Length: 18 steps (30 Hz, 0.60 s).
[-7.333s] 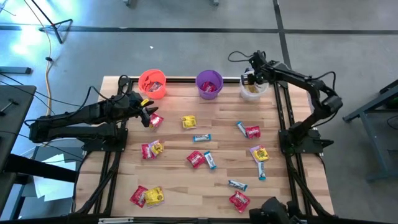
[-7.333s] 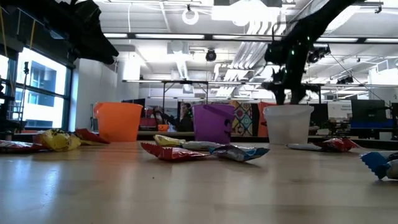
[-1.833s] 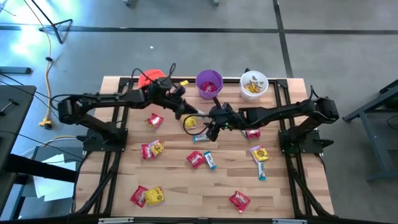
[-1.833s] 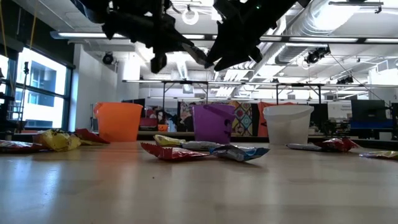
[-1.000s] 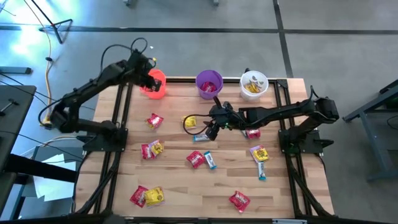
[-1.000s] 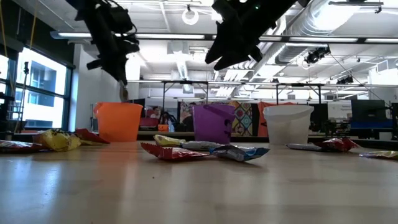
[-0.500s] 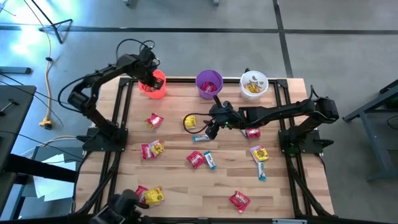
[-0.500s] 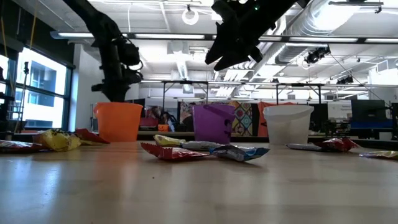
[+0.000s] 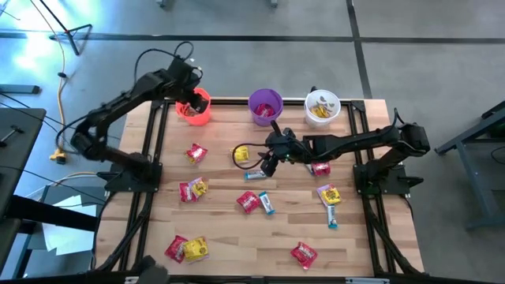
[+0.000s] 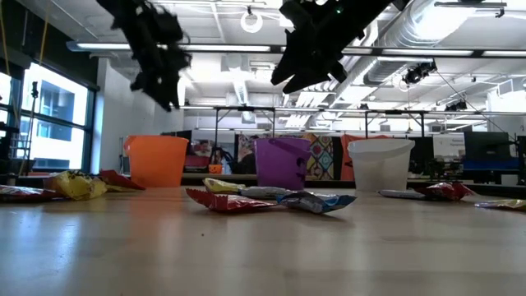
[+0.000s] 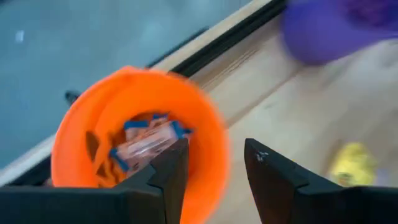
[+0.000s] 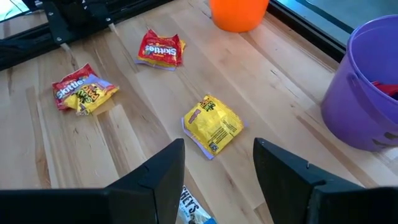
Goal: Sort candy
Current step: Put the red candy into the purple bucket
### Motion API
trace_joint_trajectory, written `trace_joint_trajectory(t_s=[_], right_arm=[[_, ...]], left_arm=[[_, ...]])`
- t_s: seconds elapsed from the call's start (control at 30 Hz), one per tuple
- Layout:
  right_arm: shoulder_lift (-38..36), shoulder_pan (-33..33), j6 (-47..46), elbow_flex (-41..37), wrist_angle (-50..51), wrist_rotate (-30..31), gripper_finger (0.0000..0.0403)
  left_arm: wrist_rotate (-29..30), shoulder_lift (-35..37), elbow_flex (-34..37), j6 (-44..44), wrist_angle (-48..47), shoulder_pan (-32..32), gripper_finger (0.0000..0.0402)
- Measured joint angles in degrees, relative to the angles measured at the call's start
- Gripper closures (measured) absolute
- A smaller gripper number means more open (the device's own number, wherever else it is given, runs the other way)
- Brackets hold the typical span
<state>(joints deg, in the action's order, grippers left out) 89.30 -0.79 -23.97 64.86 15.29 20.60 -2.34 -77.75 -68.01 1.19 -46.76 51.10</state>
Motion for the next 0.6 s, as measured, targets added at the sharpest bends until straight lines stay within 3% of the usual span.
trace_joint_trajectory(t_s=[0.3,0.47,0.6], right_arm=[[-0.92,0.52,4.63,0.0,-3.5,-0.11,0.0227],[-0.92,2.51,6.38,0.0,-3.46,-5.0,0.0277],[-0.92,3.99,7.66,0.0,-3.68,-8.07,0.0314]], left_arm=[[-0.38,17.2,8.6,-0.39,-1.46,-15.29,0.0256],[-0.53,23.78,16.05,1.12,-7.41,-25.79,0.027],[-0.14,24.75,22.18,1.77,-10.15,-34.7,0.0272]])
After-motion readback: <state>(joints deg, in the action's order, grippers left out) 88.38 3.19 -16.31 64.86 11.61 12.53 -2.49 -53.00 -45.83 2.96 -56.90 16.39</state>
